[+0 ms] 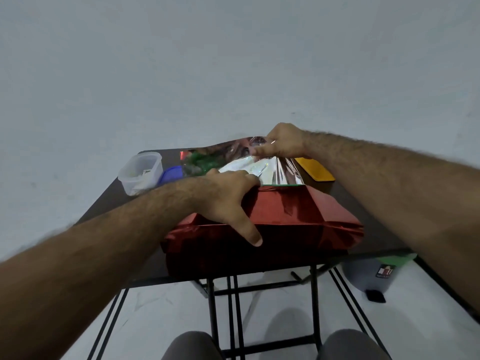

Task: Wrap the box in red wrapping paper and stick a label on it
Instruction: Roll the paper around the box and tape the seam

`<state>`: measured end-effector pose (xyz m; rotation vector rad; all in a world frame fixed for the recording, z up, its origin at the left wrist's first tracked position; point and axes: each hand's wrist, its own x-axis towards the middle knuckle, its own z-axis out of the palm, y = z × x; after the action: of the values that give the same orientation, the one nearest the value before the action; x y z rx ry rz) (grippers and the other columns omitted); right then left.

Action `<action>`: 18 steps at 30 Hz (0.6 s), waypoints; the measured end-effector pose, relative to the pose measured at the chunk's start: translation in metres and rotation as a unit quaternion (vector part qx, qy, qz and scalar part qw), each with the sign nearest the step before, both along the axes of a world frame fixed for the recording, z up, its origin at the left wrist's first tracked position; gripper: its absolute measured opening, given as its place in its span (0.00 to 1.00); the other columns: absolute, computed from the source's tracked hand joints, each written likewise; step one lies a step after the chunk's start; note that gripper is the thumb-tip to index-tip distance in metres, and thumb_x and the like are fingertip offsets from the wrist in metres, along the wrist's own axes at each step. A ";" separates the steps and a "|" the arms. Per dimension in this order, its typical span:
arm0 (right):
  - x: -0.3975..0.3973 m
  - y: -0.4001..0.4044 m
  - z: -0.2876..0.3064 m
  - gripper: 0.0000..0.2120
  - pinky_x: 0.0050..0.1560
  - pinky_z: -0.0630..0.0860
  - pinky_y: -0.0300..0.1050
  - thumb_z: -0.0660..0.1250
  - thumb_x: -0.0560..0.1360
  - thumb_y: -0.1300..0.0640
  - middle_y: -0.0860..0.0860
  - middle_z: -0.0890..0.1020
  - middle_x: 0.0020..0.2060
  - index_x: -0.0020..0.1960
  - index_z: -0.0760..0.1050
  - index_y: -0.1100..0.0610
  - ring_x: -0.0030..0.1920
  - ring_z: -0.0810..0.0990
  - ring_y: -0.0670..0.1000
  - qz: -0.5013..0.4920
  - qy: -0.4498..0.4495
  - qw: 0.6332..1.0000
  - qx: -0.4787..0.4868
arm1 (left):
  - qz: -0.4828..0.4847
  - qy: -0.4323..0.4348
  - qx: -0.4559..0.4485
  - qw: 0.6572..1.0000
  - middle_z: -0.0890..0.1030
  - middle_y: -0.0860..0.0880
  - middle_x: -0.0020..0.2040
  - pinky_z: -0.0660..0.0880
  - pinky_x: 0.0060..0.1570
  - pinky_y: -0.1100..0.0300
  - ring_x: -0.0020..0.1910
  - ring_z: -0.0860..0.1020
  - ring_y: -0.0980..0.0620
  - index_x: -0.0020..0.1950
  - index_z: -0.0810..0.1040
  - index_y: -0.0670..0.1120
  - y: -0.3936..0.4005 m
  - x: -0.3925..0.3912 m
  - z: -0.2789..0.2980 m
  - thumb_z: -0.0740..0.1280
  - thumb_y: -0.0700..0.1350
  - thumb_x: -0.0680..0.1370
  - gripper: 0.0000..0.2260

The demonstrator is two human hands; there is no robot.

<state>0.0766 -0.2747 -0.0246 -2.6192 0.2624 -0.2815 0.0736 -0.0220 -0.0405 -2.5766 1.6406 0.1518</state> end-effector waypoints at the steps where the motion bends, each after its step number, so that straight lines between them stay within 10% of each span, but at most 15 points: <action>1: 0.002 -0.002 -0.003 0.30 0.35 0.69 0.41 0.77 0.65 0.27 0.46 0.74 0.28 0.28 0.76 0.53 0.32 0.72 0.47 0.001 0.001 1.000 0.013 | -0.006 -0.006 0.000 1.000 0.75 0.57 0.63 0.68 0.67 0.47 0.61 0.75 0.49 0.70 0.70 0.54 0.001 0.000 -0.001 0.73 0.81 0.57 0.50; 4: 0.011 -0.008 -0.011 0.34 0.42 0.77 0.44 0.75 0.62 0.22 0.47 0.85 0.36 0.35 0.81 0.55 0.39 0.83 0.54 -0.006 -0.004 1.000 0.013 | -0.009 -0.009 0.008 1.000 0.75 0.57 0.60 0.67 0.65 0.47 0.59 0.76 0.50 0.68 0.71 0.54 0.001 0.002 -0.003 0.72 0.82 0.56 0.49; 18: -0.009 -0.013 0.040 0.11 0.35 0.74 0.38 0.85 0.68 0.50 0.46 0.84 0.32 0.41 0.86 0.55 0.33 0.79 0.42 0.097 0.044 0.993 -0.048 | 0.020 -0.012 -0.053 0.998 0.81 0.55 0.61 0.79 0.62 0.47 0.59 0.80 0.49 0.69 0.75 0.55 0.004 0.007 -0.008 0.70 0.83 0.58 0.48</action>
<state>0.0680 -0.2876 0.0156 -2.7317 0.0215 -0.1152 0.0801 -0.0179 -0.0484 -2.6785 1.6315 0.0388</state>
